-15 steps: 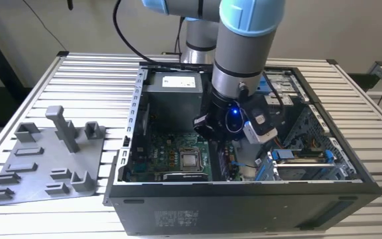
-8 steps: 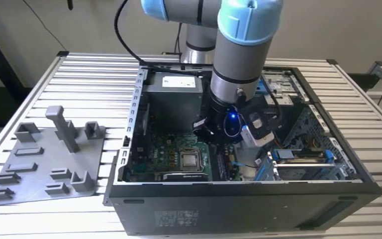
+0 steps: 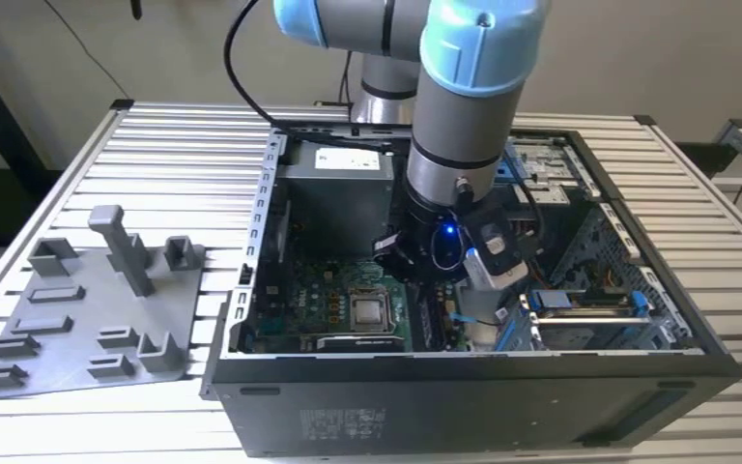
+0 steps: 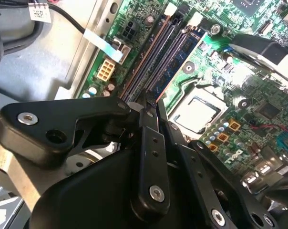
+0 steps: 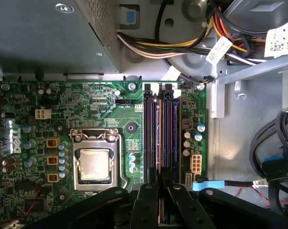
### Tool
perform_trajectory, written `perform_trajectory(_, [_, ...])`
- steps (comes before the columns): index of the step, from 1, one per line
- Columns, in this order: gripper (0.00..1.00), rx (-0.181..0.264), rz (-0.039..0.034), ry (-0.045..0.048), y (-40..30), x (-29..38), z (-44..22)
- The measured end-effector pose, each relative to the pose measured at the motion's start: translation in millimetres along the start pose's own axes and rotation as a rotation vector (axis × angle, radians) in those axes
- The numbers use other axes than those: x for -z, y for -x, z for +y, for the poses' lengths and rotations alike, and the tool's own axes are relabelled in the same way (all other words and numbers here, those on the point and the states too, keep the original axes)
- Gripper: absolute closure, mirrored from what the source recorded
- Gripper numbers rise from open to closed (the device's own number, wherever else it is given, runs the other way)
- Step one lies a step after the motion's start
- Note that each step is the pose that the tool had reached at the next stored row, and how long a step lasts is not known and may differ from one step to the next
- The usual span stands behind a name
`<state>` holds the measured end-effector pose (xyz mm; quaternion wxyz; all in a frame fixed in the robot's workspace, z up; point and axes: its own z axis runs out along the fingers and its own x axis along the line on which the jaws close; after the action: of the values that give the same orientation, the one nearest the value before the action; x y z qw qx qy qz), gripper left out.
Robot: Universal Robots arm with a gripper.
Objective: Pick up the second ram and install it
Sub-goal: 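Insert the second ram into the second slot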
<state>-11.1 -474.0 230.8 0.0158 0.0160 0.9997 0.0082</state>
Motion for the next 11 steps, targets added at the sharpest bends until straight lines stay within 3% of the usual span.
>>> perform_trajectory(11, [0.86, -0.001, -0.0001, 0.0034, -0.1, -2.3, 0.2])
